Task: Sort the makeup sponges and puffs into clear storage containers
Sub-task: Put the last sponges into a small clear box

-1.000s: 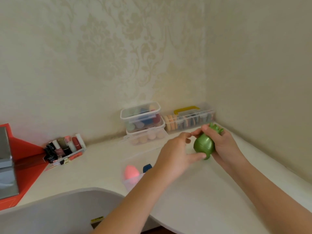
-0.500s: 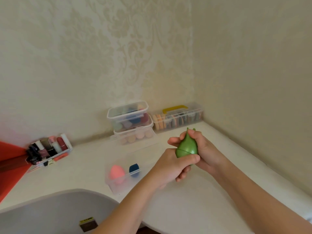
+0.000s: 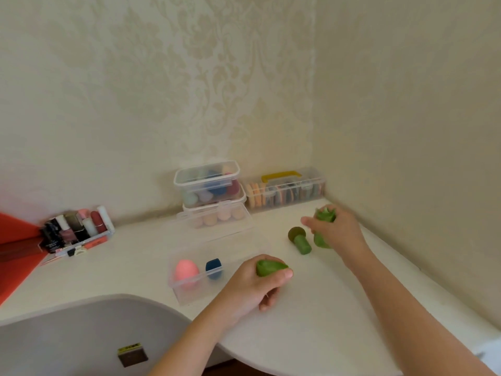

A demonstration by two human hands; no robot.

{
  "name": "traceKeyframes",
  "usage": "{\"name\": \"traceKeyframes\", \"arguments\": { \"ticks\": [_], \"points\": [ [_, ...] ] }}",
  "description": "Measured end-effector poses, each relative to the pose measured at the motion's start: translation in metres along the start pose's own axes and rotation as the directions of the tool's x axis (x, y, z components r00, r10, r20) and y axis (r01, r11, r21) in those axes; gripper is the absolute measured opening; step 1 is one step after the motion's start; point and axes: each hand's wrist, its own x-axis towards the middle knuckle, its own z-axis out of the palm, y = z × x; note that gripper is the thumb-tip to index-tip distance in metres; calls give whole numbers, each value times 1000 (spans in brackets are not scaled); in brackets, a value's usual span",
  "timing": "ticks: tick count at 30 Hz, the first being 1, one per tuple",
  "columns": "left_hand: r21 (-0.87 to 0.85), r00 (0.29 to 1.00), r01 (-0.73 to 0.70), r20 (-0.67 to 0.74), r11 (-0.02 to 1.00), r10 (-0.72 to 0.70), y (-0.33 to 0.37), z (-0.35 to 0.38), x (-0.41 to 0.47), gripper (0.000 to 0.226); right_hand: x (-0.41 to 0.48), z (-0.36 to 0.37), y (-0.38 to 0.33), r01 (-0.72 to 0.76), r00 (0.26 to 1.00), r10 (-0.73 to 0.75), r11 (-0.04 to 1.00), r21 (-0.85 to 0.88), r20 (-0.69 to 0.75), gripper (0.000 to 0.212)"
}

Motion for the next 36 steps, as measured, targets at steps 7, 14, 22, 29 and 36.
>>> {"name": "traceKeyframes", "arguments": {
  "ticks": [7,14,22,29,36],
  "points": [
    [14,993,-63,-101,998,64,-17,8,-3,53,-9,18,10,117,993,-77,728,-676,88,48],
    [172,971,-102,-198,980,136,-30,-12,-21,63,-7,18,13,95,995,-62,713,-695,73,31],
    [310,939,-172,-236,935,251,1,-31,-40,54,-20,3,-16,130,898,-211,966,225,386,22],
    [590,921,-110,-242,800,305,26,-30,-28,65,-33,5,-21,218,729,-297,955,202,617,23],
    [617,935,-178,-137,767,328,25,-20,-24,35,-35,7,-20,230,698,-258,964,132,668,24]
  ]
}}
